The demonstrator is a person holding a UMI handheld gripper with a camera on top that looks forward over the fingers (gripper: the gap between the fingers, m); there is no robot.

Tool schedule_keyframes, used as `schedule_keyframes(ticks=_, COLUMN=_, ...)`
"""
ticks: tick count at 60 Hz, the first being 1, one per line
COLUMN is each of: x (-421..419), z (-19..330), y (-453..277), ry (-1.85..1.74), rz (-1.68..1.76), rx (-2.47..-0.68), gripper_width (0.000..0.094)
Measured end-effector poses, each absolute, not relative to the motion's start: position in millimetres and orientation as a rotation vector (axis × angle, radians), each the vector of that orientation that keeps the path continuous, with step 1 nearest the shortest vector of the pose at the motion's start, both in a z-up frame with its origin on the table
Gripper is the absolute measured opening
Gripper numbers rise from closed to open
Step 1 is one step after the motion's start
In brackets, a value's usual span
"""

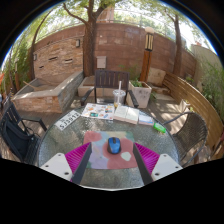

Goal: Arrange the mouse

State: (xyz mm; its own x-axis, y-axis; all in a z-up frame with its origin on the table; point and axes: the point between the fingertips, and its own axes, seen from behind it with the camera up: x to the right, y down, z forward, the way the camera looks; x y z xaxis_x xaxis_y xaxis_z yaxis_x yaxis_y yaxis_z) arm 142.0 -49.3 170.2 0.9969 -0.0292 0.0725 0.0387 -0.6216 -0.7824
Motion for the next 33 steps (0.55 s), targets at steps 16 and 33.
schedule_keyframes(ticks=16, x=129, z=216, y=-122, ry=-0.019, rz=-0.153, rx=-2.221, gripper_width=0.0850)
schedule_keyframes(ticks=33, x=117, z=209, y=-147, ry=-0.012, rz=-0.136, rx=-2.260, gripper_width=0.0848)
